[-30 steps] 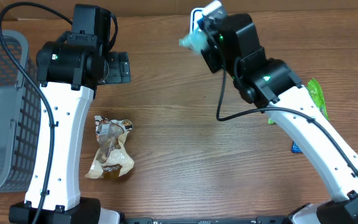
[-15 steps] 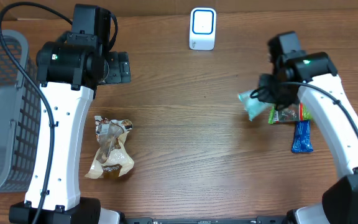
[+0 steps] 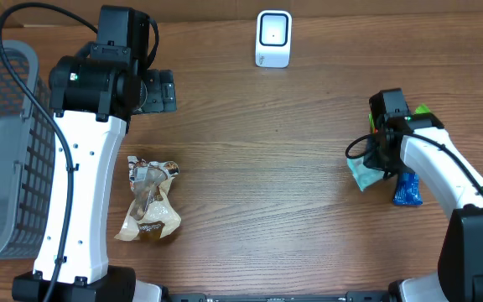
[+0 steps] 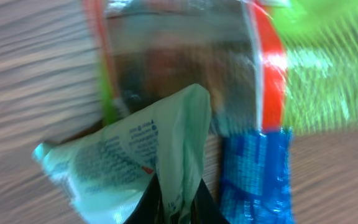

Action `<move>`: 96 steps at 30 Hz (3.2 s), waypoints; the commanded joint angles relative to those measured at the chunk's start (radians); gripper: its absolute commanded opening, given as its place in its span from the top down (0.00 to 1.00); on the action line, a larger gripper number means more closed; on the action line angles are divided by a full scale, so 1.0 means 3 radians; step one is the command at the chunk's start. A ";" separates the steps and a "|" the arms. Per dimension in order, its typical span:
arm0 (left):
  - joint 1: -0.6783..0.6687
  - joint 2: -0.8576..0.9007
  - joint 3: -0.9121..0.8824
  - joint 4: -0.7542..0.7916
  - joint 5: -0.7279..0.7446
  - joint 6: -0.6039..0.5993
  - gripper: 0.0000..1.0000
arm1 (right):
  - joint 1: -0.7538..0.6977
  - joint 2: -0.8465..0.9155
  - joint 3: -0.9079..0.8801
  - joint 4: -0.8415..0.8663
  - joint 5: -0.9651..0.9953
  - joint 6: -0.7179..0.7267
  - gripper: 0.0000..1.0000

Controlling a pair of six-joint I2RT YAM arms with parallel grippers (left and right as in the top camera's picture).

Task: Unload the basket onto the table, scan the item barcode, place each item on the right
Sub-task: 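Carry the wipes packet right and release it by the other items, then reach the right gripper left toward the tan crumpled bag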

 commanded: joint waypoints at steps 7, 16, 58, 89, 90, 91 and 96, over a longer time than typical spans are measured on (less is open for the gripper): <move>0.0011 -0.0066 0.0055 0.0003 -0.0036 0.0051 0.00 | -0.0446 0.0004 -0.0317 0.0512 0.0788 0.0604 0.96; 0.0011 -0.0066 0.0055 0.0003 -0.0036 0.0051 0.00 | -0.0852 0.0004 -0.0309 0.0841 0.0788 0.0577 0.88; 0.0011 -0.0066 0.0055 0.0003 -0.0036 0.0051 0.00 | -0.0811 0.0988 0.0998 0.0326 -0.1485 0.0060 0.44; 0.0011 -0.0066 0.0055 0.0003 -0.0036 0.0051 0.00 | 0.1871 0.1006 0.1300 0.1727 -0.2781 0.1062 0.17; 0.0011 -0.0066 0.0055 0.0003 -0.0036 0.0051 0.00 | 0.1929 0.1035 0.1300 0.1798 -0.2781 0.1077 0.17; 0.0011 -0.0066 0.0055 0.0003 -0.0036 0.0051 0.00 | 0.1986 0.1073 0.1300 0.1860 -0.2771 0.1094 0.16; 0.0011 -0.0066 0.0055 0.0003 -0.0036 0.0051 0.00 | 0.2276 0.1367 0.1302 0.2131 -0.2823 0.1101 0.09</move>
